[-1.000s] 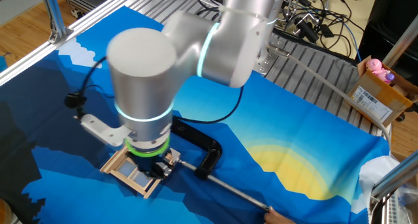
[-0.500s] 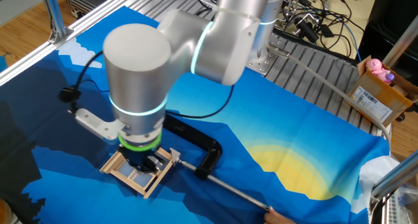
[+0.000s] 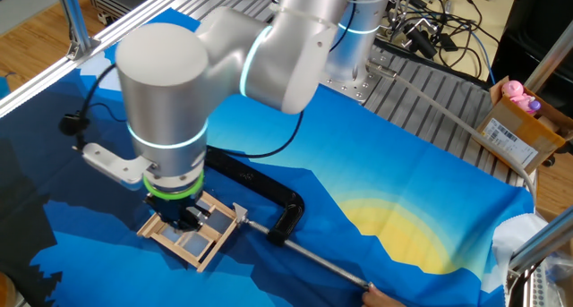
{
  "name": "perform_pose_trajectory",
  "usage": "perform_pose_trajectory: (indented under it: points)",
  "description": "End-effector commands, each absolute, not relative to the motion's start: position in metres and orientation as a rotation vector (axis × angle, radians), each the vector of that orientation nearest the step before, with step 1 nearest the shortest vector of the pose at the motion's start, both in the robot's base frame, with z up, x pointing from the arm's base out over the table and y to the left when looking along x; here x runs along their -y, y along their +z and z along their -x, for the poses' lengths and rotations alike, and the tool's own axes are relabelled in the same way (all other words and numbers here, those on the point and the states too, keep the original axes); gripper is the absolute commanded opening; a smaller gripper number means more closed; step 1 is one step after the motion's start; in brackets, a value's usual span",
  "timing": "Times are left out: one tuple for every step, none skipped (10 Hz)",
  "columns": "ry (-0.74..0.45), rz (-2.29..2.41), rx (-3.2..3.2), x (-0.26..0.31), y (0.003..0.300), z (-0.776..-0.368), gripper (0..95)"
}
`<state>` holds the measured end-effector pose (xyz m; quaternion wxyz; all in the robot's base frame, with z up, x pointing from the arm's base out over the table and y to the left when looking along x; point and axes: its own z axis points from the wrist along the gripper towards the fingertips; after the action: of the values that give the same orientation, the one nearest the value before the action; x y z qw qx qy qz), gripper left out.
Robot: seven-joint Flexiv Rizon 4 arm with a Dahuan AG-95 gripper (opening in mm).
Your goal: Close a sliding window
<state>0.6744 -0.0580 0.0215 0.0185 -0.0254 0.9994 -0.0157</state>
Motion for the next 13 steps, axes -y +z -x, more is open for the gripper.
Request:
perform_pose_trajectory:
  points:
    - [-0.053,0.081,-3.099,0.059,0.02,-0.674,0.0]
    - [-0.054,0.08,-3.097,0.059,0.018,-0.674,0.0]
    - [-0.054,0.08,-3.095,0.059,0.017,-0.674,0.0]
    - [-0.051,0.08,-3.093,0.058,0.012,-0.675,0.0]
    - [-0.049,0.078,-3.093,0.058,0.009,-0.674,0.0]
    - [-0.047,0.077,-3.092,0.057,0.006,-0.674,0.0]
    - [-0.04,0.072,-3.096,0.056,0.006,-0.674,0.0]
    - [-0.034,0.062,-3.097,0.054,0.007,-0.675,0.0]
    - [-0.027,0.05,-3.097,0.05,0.007,-0.675,0.0]
    - [-0.021,0.037,-3.097,0.048,0.007,-0.675,0.0]
    - [-0.017,0.027,-3.097,0.046,0.006,-0.675,0.0]
    - [-0.02,0.019,-3.097,0.043,0.007,-0.675,0.0]
    - [-0.02,0.015,-3.096,0.042,0.007,-0.675,0.0]
